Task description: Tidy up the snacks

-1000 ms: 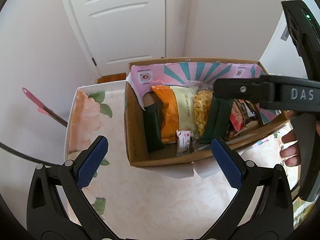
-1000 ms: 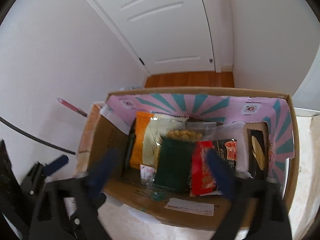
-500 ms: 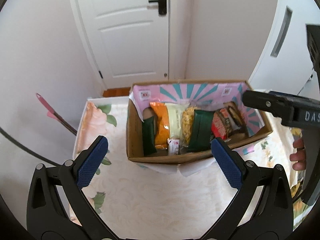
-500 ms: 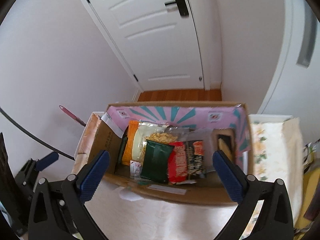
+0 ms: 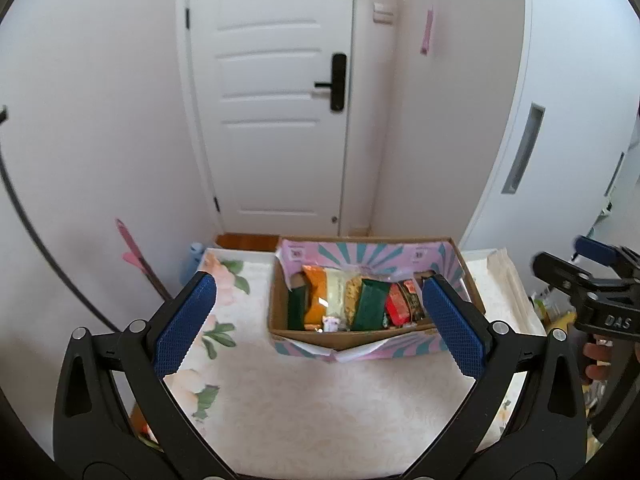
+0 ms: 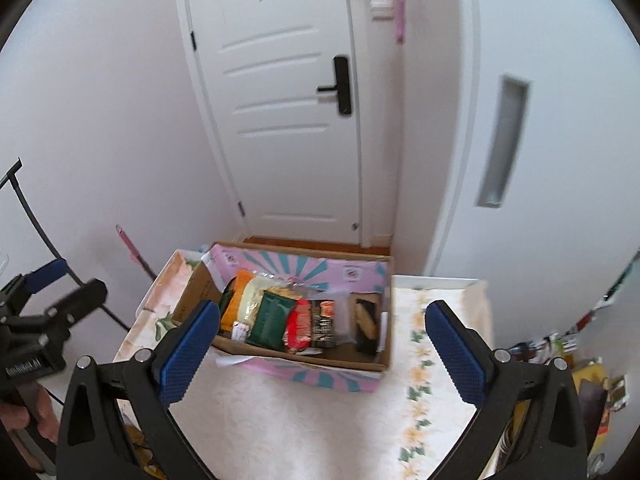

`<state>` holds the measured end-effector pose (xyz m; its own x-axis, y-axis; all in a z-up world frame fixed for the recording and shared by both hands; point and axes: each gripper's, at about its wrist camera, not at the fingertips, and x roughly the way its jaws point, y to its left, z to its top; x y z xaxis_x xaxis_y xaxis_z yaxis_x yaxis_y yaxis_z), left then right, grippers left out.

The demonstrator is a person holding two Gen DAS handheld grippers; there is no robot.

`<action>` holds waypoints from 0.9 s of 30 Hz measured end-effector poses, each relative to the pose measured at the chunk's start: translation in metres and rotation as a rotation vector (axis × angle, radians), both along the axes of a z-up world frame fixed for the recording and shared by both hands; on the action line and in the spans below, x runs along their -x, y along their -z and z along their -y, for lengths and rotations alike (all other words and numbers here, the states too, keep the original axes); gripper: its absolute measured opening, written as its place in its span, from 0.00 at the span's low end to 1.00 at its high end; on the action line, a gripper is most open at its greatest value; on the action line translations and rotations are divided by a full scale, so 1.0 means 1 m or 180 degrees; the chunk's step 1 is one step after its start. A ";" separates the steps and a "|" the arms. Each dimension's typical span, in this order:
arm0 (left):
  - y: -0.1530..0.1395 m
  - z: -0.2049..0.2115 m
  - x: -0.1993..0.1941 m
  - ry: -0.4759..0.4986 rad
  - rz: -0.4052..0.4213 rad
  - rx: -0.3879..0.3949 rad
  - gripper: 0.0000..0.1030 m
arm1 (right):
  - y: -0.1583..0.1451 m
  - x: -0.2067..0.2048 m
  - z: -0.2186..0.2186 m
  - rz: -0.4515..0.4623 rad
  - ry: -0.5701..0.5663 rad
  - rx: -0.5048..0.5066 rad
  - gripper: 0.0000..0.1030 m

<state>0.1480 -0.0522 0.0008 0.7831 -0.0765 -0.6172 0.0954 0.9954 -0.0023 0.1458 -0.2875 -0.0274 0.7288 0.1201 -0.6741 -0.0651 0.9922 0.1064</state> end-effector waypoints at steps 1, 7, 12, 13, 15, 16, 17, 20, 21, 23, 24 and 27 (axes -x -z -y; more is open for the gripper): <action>-0.002 -0.001 0.004 -0.0017 0.0021 0.0005 1.00 | -0.004 0.008 0.002 0.0040 0.0059 0.0030 0.99; -0.010 -0.005 0.030 0.0064 0.0183 0.0113 1.00 | -0.022 0.046 0.003 0.0281 0.0323 0.0199 0.99; -0.017 -0.004 0.048 0.0133 0.0326 0.0075 1.00 | -0.028 0.065 -0.003 0.0359 0.0442 0.0236 0.99; -0.018 -0.004 0.051 0.0151 0.0341 0.0061 1.00 | -0.029 0.070 -0.005 0.0379 0.0470 0.0252 0.99; -0.019 -0.003 0.056 0.0188 0.0384 0.0011 1.00 | -0.028 0.074 -0.006 0.0408 0.0511 0.0255 0.99; -0.020 -0.003 0.059 0.0200 0.0411 -0.0016 1.00 | -0.028 0.077 -0.007 0.0427 0.0547 0.0246 0.99; -0.020 -0.003 0.060 0.0212 0.0427 -0.0028 1.00 | -0.028 0.079 -0.007 0.0433 0.0565 0.0243 0.99; -0.020 -0.003 0.063 0.0252 0.0435 0.0001 1.00 | -0.027 0.085 -0.009 0.0452 0.0613 0.0259 0.99; -0.020 -0.004 0.063 0.0264 0.0432 0.0014 1.00 | -0.027 0.086 -0.010 0.0460 0.0626 0.0262 0.99; -0.020 -0.004 0.062 0.0280 0.0421 0.0028 1.00 | -0.027 0.088 -0.011 0.0473 0.0646 0.0259 0.99; -0.021 -0.004 0.062 0.0287 0.0415 0.0029 1.00 | -0.027 0.088 -0.012 0.0474 0.0657 0.0255 0.99; -0.021 -0.003 0.062 0.0280 0.0421 0.0016 1.00 | -0.026 0.087 -0.013 0.0466 0.0676 0.0236 0.99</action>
